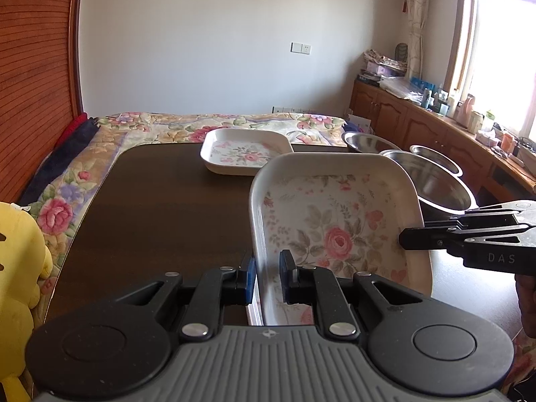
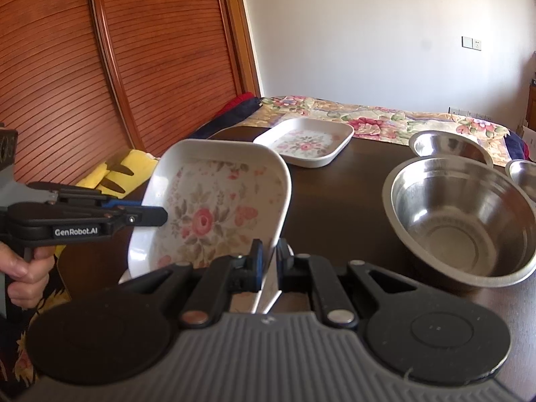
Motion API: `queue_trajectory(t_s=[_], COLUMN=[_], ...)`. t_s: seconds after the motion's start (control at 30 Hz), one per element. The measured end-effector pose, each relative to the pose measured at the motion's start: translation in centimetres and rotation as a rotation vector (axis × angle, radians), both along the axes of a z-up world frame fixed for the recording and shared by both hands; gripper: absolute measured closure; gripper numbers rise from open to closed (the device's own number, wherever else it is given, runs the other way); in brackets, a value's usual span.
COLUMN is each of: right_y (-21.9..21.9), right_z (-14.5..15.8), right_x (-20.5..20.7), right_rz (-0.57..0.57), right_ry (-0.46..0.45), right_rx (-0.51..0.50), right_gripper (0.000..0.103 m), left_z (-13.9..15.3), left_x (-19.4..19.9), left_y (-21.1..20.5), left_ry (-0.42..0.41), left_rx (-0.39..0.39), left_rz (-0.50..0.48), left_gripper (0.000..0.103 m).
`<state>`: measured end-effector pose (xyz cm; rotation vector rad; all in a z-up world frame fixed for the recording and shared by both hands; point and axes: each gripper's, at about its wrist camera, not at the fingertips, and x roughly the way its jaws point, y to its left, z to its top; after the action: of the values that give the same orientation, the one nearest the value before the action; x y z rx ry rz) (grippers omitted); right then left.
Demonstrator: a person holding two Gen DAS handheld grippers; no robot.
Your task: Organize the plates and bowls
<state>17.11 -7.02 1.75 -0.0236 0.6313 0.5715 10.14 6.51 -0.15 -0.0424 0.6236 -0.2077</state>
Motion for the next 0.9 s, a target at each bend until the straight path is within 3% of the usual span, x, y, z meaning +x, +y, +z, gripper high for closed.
queue_trajectory(t_s=[0.9], right_y=[-0.1], right_z=[-1.2], right_x=[-0.8], right_rz=[-0.002], right_ry=[0.022], right_rx=[-0.005], right_gripper=[0.092], left_z=[-0.9], left_x=[0.0], left_y=[0.0], left_ry=[0.040], left_rx=[0.017], left_rz=[-0.019], left_gripper=[0.087])
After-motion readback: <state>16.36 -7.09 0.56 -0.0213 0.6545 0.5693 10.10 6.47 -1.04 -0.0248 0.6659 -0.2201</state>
